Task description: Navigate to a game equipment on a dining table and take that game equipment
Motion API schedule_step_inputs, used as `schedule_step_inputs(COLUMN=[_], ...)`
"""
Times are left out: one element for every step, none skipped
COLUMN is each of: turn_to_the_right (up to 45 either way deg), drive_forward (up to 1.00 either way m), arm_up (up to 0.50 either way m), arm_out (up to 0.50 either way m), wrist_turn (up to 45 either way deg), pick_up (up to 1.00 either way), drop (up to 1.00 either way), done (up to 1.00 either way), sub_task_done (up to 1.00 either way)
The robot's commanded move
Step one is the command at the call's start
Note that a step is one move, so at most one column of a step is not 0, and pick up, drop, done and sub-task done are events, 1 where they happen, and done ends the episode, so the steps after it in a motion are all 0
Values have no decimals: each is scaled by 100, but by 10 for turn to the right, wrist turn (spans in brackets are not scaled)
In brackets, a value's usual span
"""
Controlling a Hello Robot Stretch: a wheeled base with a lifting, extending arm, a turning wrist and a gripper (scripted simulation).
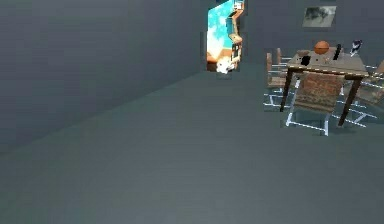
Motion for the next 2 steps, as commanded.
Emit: schedule_step_inputs(turn_to_the_right=[-30,0], drive_forward=[0,40], arm_up=[0,0], arm_out=[0,0], wrist_turn=[0,0], pick_up=[0,0], drop=[0,0], done=[0,0], sub_task_done=[0,0])
